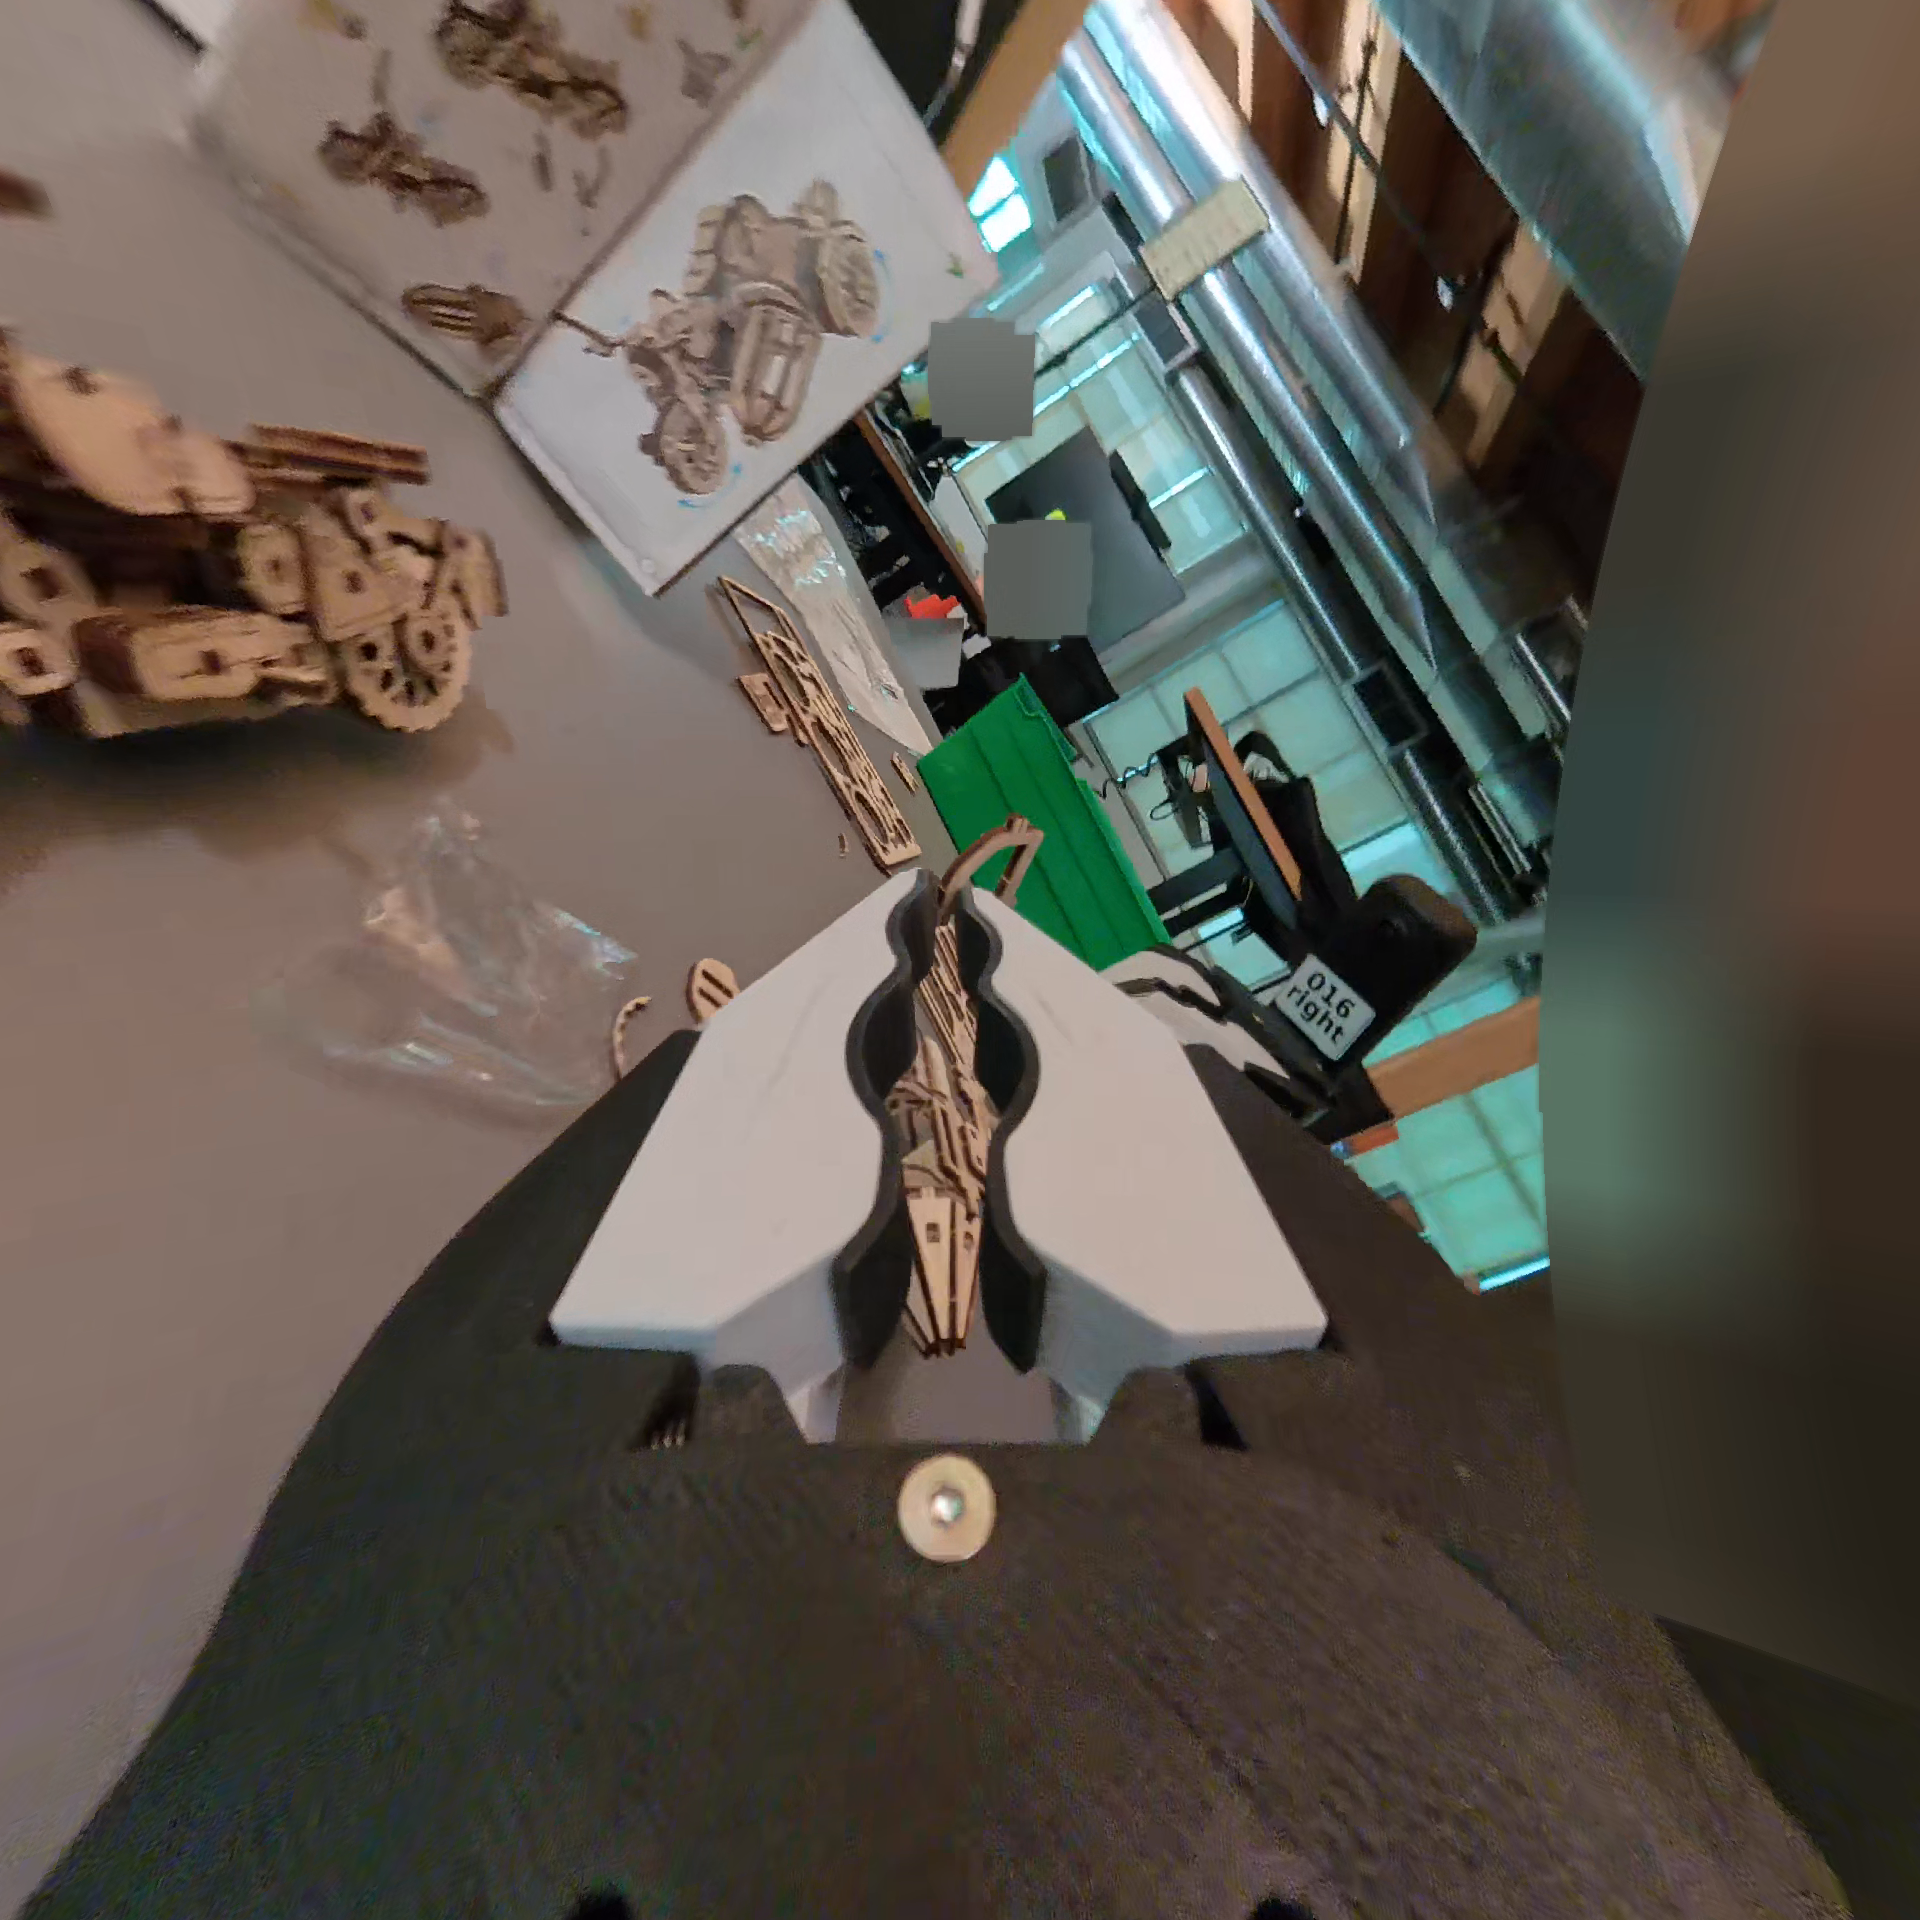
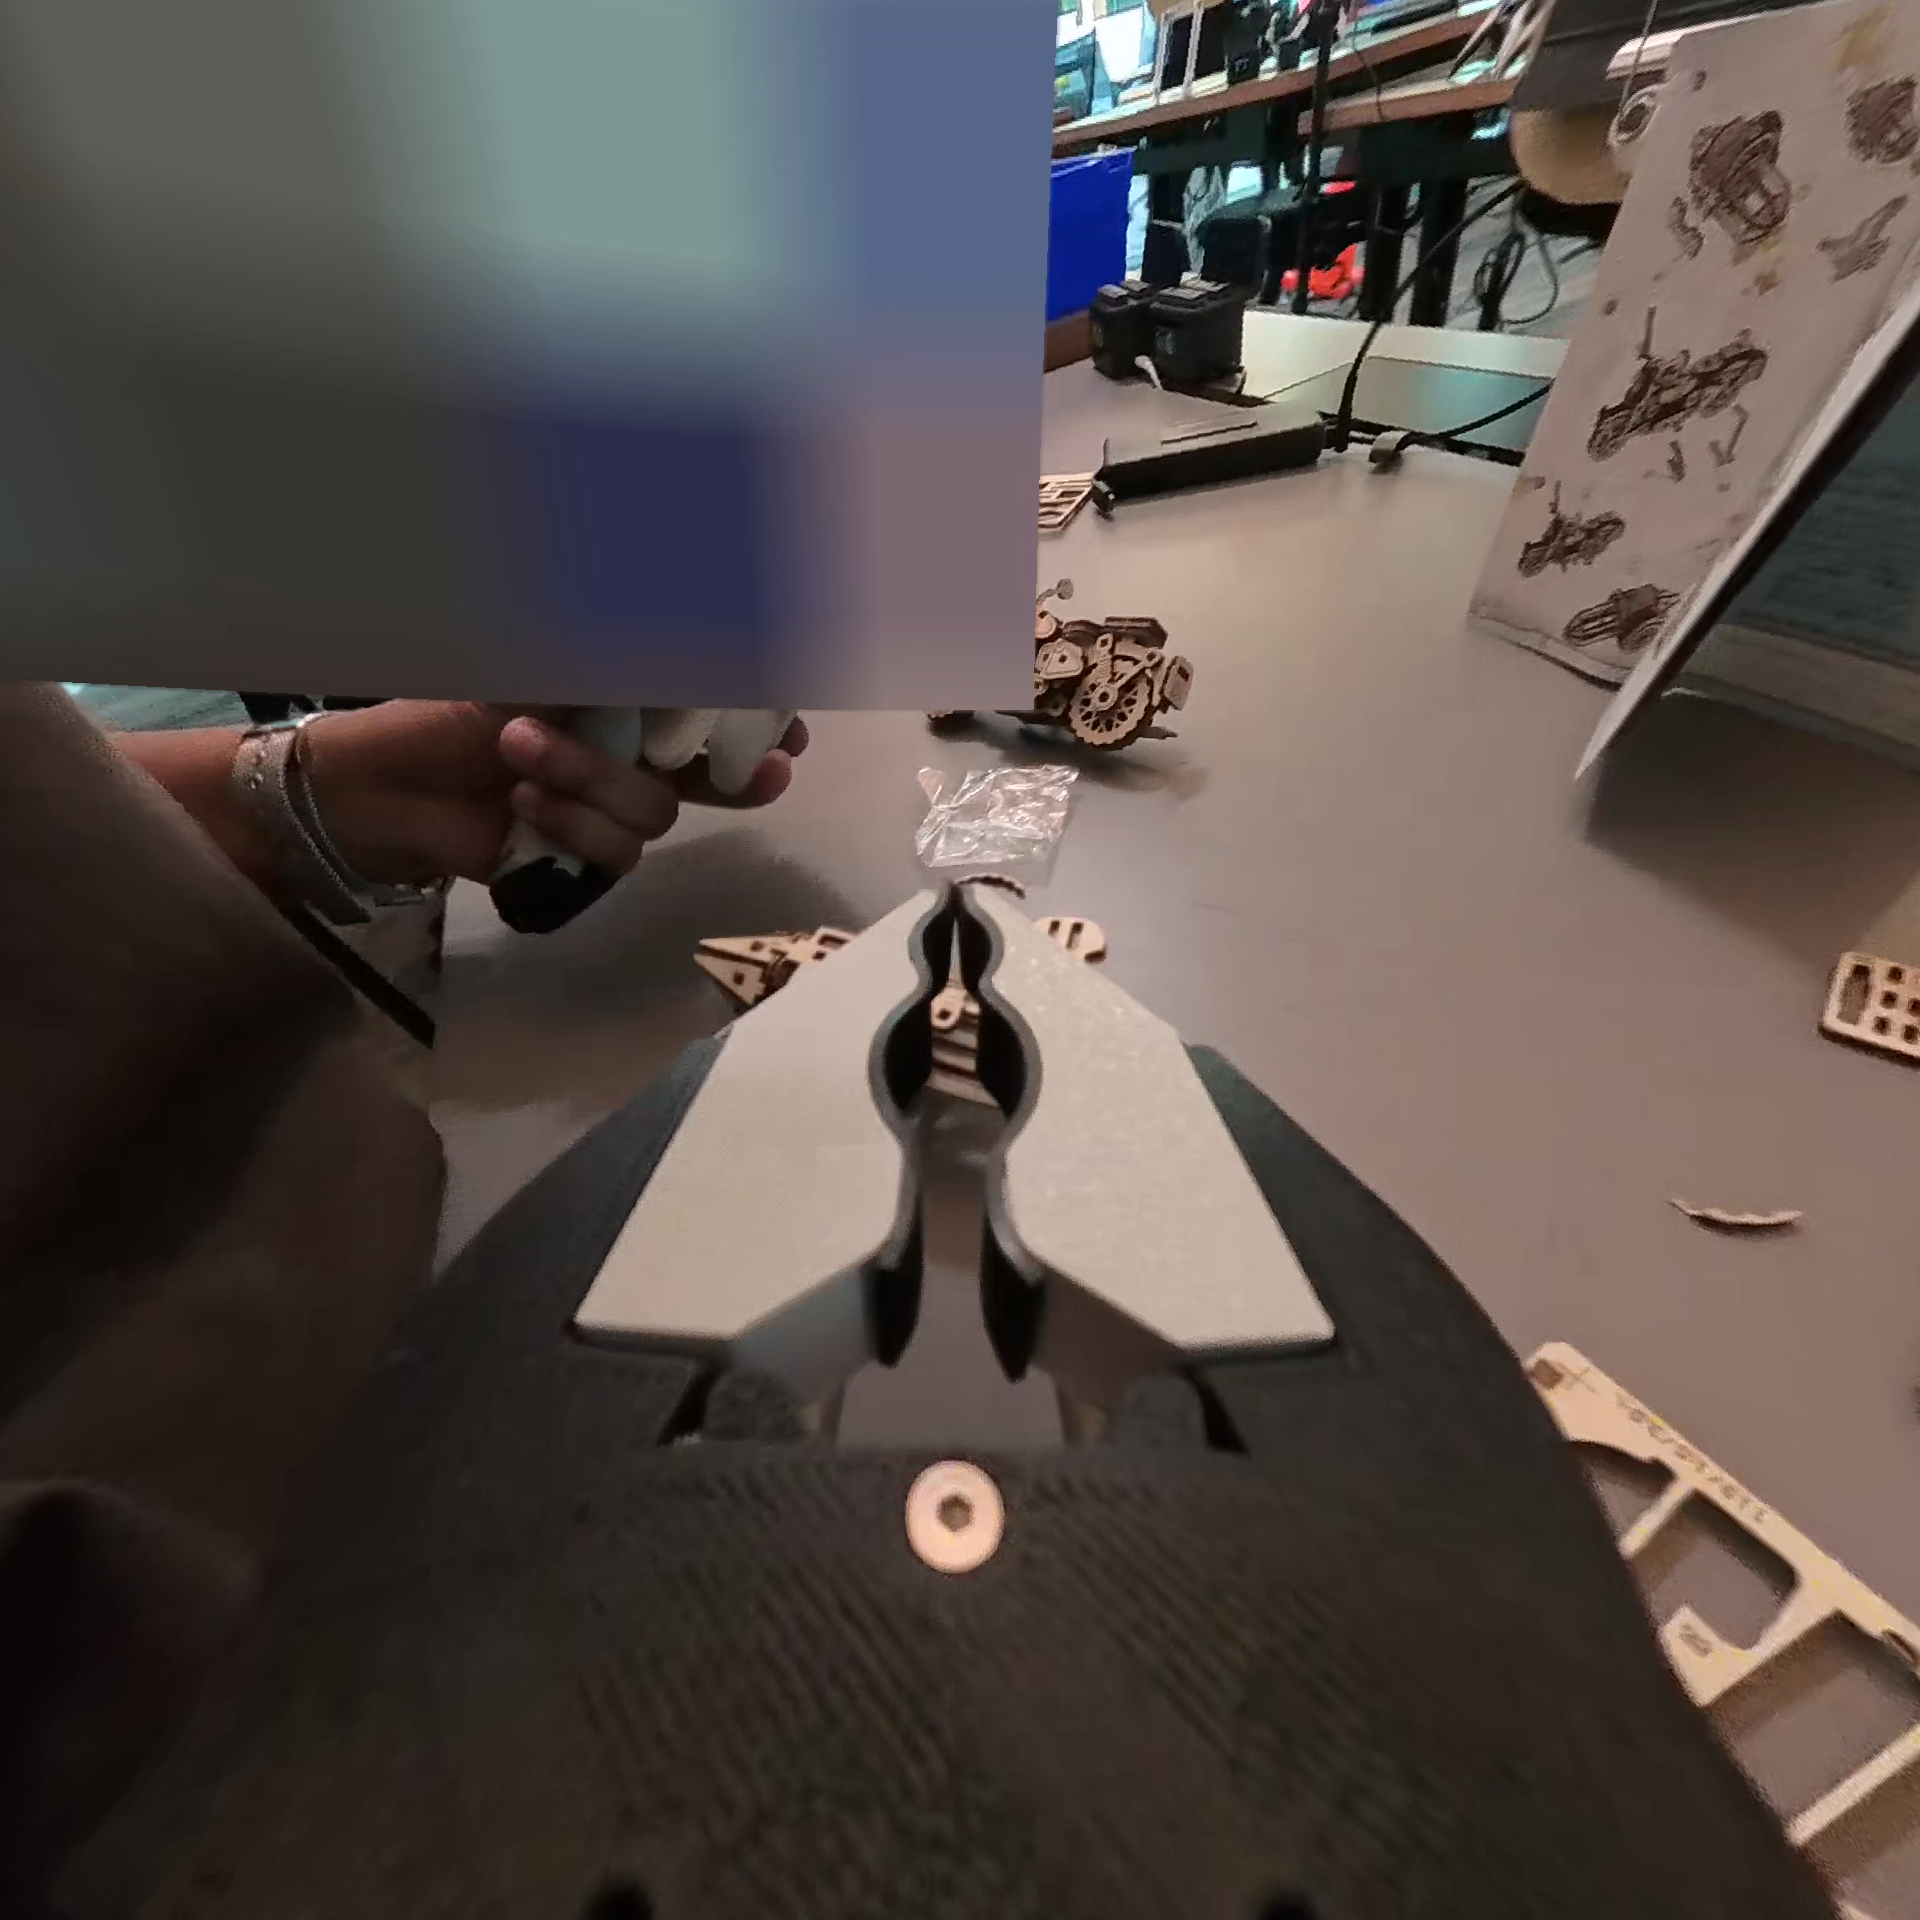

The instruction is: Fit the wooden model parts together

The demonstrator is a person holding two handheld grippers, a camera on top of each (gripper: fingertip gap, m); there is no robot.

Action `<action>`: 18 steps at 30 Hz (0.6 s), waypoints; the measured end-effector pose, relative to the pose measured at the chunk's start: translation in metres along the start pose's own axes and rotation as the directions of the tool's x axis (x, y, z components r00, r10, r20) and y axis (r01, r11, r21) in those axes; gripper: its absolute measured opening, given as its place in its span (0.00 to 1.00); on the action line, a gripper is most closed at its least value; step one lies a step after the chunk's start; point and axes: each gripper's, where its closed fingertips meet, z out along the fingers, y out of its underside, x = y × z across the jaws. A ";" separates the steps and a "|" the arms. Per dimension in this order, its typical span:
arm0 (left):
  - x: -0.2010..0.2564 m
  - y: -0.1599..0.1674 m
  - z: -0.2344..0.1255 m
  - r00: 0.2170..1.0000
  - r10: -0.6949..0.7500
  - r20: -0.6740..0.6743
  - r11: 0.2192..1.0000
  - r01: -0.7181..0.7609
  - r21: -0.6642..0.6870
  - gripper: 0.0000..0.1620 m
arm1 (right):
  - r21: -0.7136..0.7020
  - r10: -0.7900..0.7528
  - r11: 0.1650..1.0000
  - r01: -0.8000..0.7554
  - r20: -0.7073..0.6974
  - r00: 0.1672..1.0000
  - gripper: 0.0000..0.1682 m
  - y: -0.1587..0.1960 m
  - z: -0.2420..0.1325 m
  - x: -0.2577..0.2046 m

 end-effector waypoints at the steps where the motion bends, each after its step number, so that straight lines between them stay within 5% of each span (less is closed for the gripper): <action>1: -0.005 -0.001 -0.001 1.000 -0.018 0.010 1.000 0.018 0.004 0.01 | 0.014 0.007 1.000 -0.007 -0.005 1.000 0.00 -0.001 -0.001 0.003; 18: -0.039 -0.009 -0.003 0.992 -0.088 0.089 0.994 0.081 0.074 0.01 | 0.137 0.176 0.976 -0.169 -0.046 0.983 0.00 -0.007 -0.013 0.047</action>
